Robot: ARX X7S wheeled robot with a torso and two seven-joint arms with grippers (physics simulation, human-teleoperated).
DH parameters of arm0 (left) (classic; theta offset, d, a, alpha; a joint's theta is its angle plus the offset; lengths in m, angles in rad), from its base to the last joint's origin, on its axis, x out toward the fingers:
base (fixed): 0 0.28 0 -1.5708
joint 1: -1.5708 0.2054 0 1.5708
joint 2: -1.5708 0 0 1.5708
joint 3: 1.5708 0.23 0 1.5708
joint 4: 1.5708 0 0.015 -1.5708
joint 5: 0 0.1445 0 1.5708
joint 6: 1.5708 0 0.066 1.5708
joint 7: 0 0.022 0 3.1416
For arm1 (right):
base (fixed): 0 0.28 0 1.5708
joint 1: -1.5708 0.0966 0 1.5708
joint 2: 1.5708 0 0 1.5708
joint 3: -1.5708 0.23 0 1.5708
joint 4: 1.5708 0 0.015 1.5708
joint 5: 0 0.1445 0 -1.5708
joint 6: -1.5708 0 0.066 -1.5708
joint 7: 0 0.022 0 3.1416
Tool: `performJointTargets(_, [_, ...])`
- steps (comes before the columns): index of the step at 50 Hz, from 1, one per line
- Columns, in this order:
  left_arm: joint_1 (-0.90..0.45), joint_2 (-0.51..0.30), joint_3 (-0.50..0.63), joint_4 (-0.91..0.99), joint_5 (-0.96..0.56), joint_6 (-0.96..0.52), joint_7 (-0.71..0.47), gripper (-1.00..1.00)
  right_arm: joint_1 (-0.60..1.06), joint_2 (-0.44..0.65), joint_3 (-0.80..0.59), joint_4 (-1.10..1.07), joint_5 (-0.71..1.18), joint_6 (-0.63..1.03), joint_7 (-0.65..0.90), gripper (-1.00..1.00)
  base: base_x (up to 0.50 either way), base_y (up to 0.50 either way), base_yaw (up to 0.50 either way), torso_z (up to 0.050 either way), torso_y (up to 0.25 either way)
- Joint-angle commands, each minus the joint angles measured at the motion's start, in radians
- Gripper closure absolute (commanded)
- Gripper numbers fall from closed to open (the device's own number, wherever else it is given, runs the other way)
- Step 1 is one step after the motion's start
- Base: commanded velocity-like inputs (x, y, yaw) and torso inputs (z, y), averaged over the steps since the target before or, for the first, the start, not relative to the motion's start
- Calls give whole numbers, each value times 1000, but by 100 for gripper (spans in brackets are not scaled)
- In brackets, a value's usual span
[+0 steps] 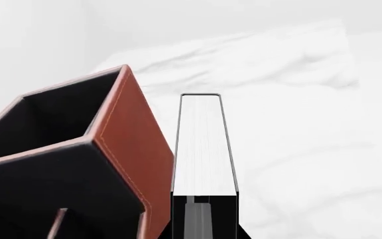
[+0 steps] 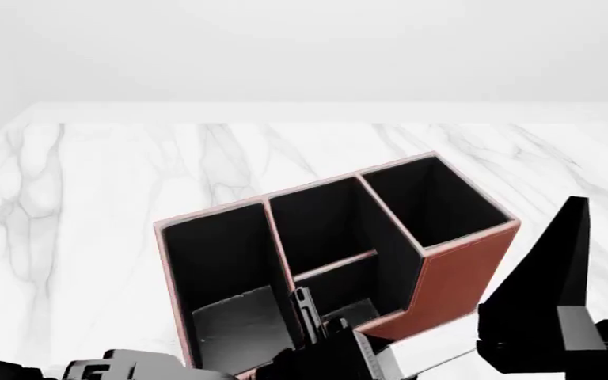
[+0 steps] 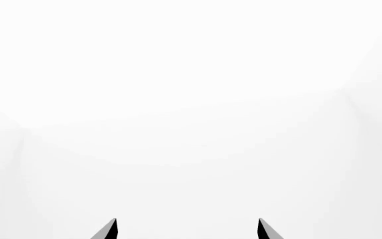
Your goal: Pick up the book and place it in the back compartment of the caddy.
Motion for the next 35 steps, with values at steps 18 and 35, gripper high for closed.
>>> performJointTargets(18, [-93,-114,-158,119,-255,21,43,100,0,-14,7,14,-26,-8,-15,-100,0,0,0,0,1])
performJointTargets(35, [-152,-138,-237,62,-439,68,115,100,2,-8,2,14,-22,-6,-11,-100,0,0,0,0,1])
